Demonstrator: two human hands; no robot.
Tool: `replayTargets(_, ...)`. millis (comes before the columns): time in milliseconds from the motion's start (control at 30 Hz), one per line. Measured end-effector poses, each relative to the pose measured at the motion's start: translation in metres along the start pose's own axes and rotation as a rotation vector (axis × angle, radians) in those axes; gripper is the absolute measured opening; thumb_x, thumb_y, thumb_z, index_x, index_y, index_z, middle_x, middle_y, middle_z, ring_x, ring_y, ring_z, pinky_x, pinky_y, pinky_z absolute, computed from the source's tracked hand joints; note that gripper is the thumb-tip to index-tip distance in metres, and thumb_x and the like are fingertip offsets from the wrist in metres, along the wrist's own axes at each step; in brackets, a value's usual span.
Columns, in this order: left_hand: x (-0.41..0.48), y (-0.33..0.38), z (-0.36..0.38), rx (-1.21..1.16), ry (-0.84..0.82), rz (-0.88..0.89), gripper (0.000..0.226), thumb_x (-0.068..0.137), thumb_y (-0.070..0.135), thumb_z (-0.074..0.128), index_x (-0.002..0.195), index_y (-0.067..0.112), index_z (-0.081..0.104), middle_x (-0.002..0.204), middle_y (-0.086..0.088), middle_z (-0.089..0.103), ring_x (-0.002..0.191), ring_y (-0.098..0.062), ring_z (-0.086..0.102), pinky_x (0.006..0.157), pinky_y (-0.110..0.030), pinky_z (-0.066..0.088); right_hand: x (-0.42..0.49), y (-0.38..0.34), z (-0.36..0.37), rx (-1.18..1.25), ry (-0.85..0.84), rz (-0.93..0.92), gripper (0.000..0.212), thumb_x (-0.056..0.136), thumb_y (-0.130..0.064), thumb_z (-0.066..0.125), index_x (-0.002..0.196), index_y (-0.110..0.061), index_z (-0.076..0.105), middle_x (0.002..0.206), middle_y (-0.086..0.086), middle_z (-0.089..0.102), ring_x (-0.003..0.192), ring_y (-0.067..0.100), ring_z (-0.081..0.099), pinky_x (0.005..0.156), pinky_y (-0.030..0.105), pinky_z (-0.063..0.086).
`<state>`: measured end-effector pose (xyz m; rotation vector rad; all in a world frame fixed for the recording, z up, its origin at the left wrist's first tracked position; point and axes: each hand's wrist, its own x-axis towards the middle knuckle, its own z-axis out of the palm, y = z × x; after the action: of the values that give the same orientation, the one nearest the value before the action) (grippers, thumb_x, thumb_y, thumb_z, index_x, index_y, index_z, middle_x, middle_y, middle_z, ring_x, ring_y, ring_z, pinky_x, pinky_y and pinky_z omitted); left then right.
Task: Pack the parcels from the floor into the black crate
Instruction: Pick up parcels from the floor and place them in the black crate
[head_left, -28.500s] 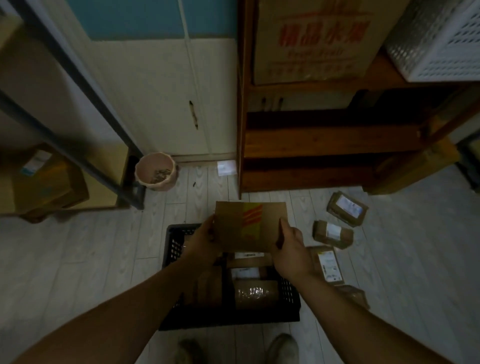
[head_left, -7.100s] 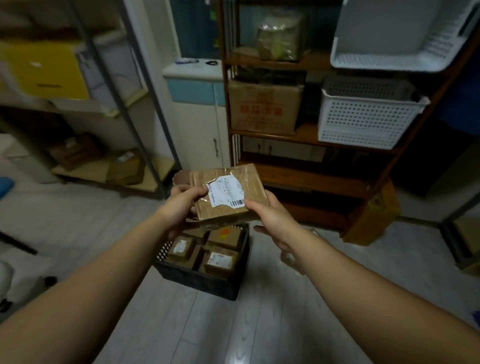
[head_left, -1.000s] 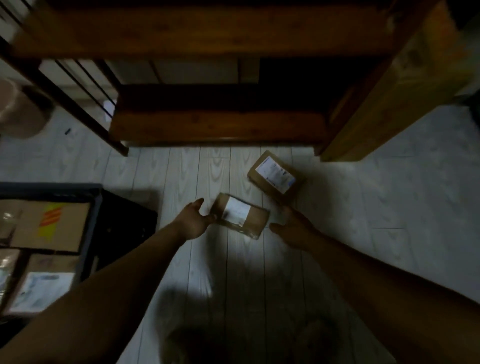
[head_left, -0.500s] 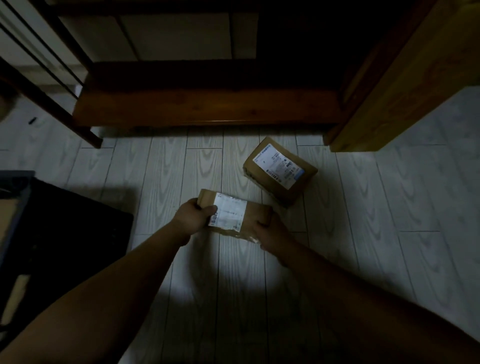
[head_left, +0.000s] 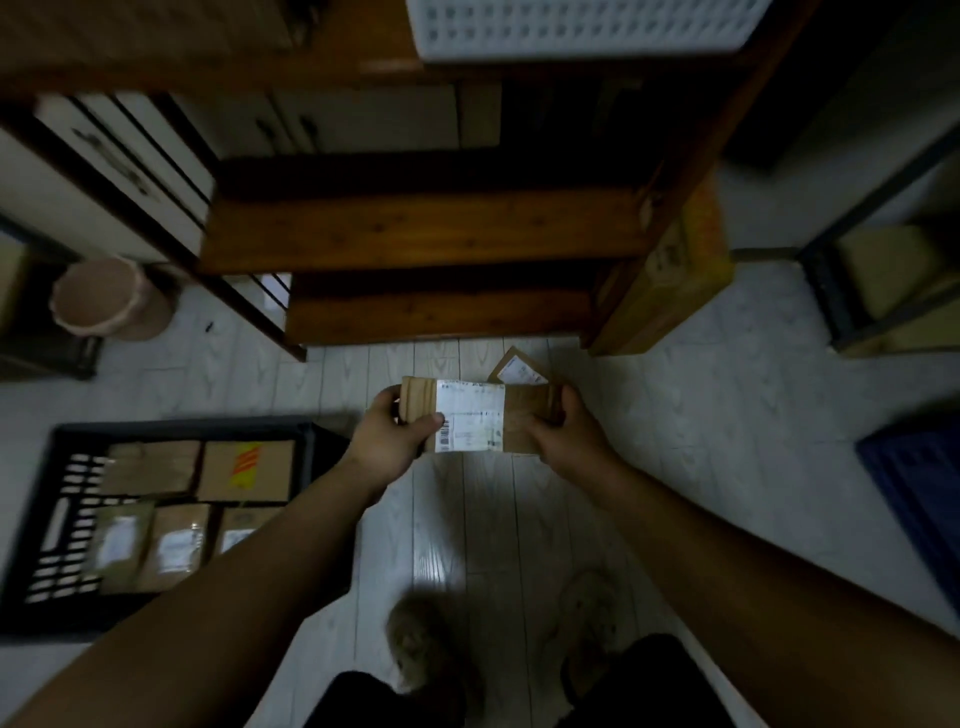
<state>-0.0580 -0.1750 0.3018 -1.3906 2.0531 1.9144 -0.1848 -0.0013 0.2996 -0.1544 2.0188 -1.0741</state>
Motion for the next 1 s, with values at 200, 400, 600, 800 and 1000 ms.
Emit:
replayTargets(200,-0.108,0.108,-0.054,0.032,0.004,0.036,0.033,0.086,0.047,0.056,0.114,0.030,0.051,0.093,0.011,0.060,0.079,-0.005,0.060,0.046,-0.014,0.047,-0.125,-0.103,-0.026,0.159,0.135,-0.063,0.044,0.093,-0.054,0.041,0.133,-0.038,0.035,0.118,-0.004,0.043,0.098,0.018,0.049,0.085,0.042,0.050)
replayTargets(400,-0.182,0.150,-0.087,-0.048,0.084,0.118,0.003,0.085,0.039,0.056,0.083,0.039,0.053,0.094,0.000,0.060,0.082,-0.020,0.059,0.054,-0.031,0.049,-0.195,-0.145,-0.040,0.083,0.191,-0.314,0.016,0.095,-0.028,0.048,0.107,-0.027,0.037,0.090,-0.007,0.048,0.075,0.008,0.049,0.060,0.028,0.042)
replayTargets(600,-0.253,0.162,-0.122,-0.115,0.115,0.285,0.025,0.078,0.019,0.065,0.091,0.038,0.055,0.097,0.002,0.060,0.077,-0.014,0.063,0.056,-0.025,0.052,-0.249,-0.167,-0.037,0.148,0.065,-0.345,0.026,0.090,-0.015,0.053,0.105,-0.031,0.038,0.109,0.004,0.053,0.092,0.026,0.061,0.077,0.047,0.057)
replayTargets(800,-0.305,0.168,-0.170,-0.144,0.137,0.307,0.017,0.087,0.044,0.053,0.104,0.044,0.056,0.100,0.007,0.064,0.084,-0.014,0.065,0.059,-0.032,0.059,-0.290,-0.198,-0.003,0.172,0.061,-0.402,0.029,0.089,-0.036,0.058,0.111,-0.038,0.039,0.103,-0.008,0.054,0.084,0.012,0.061,0.055,0.020,0.051)
replayTargets(1000,-0.337,0.140,-0.260,-0.046,0.167,0.276,0.048,0.086,0.024,0.058,0.132,0.027,0.045,0.102,0.004,0.064,0.092,-0.015,0.061,0.070,-0.029,0.047,-0.320,-0.228,0.086,0.079,0.017,-0.490,0.060,0.086,-0.022,0.060,0.139,-0.032,0.034,0.111,-0.013,0.052,0.079,-0.006,0.048,0.059,0.010,0.035)
